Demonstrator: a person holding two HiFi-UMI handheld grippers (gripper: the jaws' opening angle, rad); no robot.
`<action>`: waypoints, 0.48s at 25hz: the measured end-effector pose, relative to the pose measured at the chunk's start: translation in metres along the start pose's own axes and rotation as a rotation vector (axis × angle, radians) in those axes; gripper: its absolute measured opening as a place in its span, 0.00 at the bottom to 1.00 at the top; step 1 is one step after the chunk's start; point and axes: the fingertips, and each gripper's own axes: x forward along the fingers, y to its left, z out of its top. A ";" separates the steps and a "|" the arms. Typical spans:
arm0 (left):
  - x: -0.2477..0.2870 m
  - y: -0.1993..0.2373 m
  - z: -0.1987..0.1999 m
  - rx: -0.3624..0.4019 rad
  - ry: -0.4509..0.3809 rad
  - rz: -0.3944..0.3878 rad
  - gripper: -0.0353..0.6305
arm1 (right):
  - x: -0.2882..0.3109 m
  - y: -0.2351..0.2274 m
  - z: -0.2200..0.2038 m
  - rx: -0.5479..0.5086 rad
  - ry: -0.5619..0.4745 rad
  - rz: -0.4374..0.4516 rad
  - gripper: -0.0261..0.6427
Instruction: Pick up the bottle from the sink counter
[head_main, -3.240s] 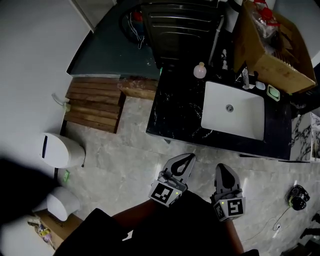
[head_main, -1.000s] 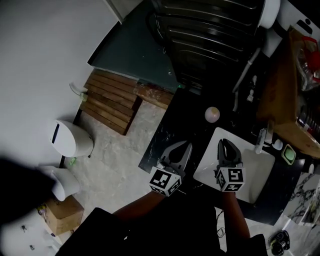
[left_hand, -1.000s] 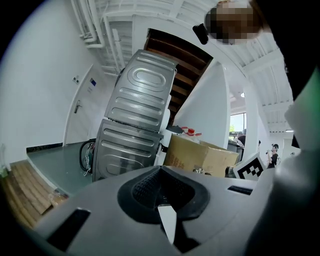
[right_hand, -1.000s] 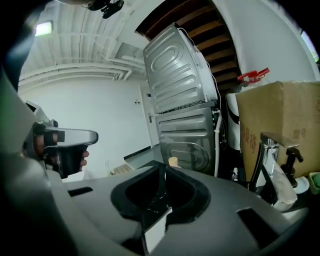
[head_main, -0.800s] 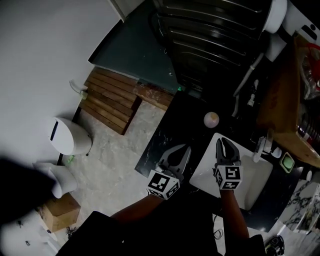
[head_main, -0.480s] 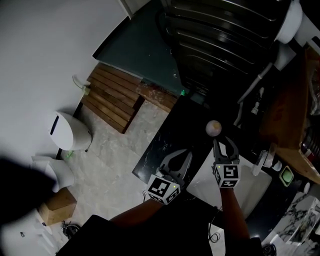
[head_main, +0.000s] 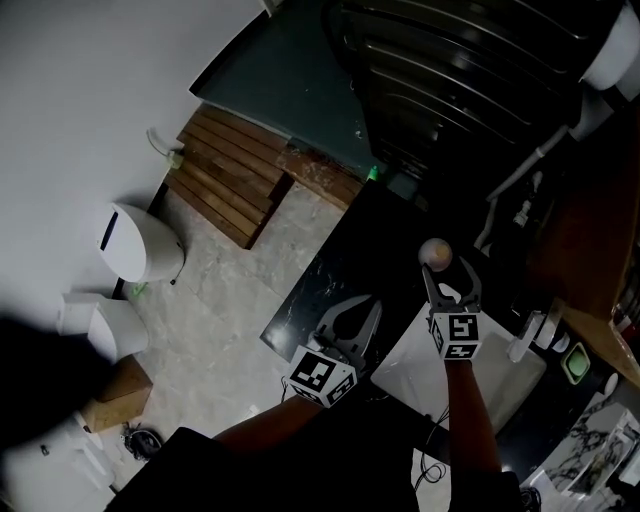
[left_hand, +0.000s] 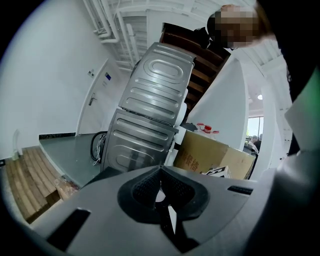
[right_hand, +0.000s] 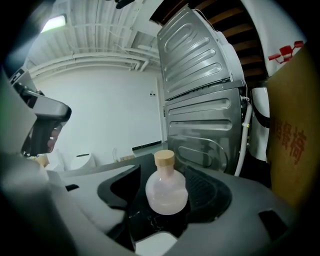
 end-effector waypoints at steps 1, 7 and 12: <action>0.001 0.001 -0.001 -0.004 -0.001 0.002 0.07 | 0.002 -0.002 0.001 -0.002 -0.003 -0.002 0.43; 0.007 -0.003 -0.001 -0.009 -0.010 -0.004 0.07 | 0.017 -0.003 -0.005 -0.026 0.012 0.003 0.42; 0.003 -0.004 -0.004 -0.035 -0.027 -0.002 0.07 | 0.018 -0.008 -0.002 -0.051 -0.014 -0.038 0.42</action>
